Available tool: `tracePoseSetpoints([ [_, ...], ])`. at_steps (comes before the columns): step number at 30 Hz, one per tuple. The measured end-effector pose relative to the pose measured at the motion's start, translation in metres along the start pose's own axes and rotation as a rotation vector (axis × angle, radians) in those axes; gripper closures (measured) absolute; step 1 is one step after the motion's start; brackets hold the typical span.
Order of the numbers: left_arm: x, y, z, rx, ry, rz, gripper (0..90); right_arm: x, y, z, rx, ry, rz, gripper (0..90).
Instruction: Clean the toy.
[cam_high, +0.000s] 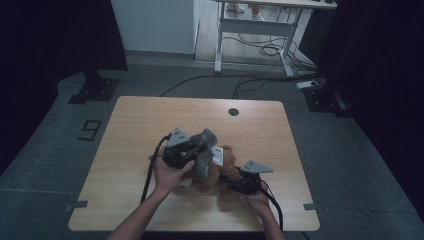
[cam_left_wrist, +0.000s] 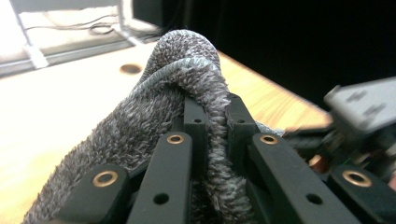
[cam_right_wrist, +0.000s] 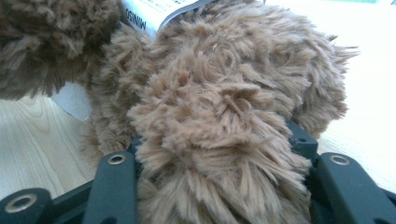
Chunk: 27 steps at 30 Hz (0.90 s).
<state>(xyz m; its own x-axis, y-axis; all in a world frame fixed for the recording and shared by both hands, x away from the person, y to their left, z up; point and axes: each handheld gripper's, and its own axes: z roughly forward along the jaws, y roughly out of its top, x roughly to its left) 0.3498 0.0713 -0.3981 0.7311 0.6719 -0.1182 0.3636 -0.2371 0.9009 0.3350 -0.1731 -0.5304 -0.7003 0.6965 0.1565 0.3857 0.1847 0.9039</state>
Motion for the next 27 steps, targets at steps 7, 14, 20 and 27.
tracePoseSetpoints([
  [7,-0.036,-0.006,0.053,0.116,-0.075,0.053,82.3,0.001,-0.001,0.001,-0.008,-0.011,0.016,46.0],
  [14,-0.032,-0.049,0.066,0.168,-0.062,0.066,82.7,-0.002,-0.005,0.001,-0.009,-0.004,0.024,46.1],
  [20,-0.026,-0.054,0.043,0.145,0.013,0.116,82.8,-0.003,-0.006,0.0,-0.016,0.005,0.029,46.5],
  [27,0.004,-0.068,0.01,0.114,0.078,0.074,82.8,-0.006,-0.007,0.0,-0.026,0.024,0.047,46.6],
])
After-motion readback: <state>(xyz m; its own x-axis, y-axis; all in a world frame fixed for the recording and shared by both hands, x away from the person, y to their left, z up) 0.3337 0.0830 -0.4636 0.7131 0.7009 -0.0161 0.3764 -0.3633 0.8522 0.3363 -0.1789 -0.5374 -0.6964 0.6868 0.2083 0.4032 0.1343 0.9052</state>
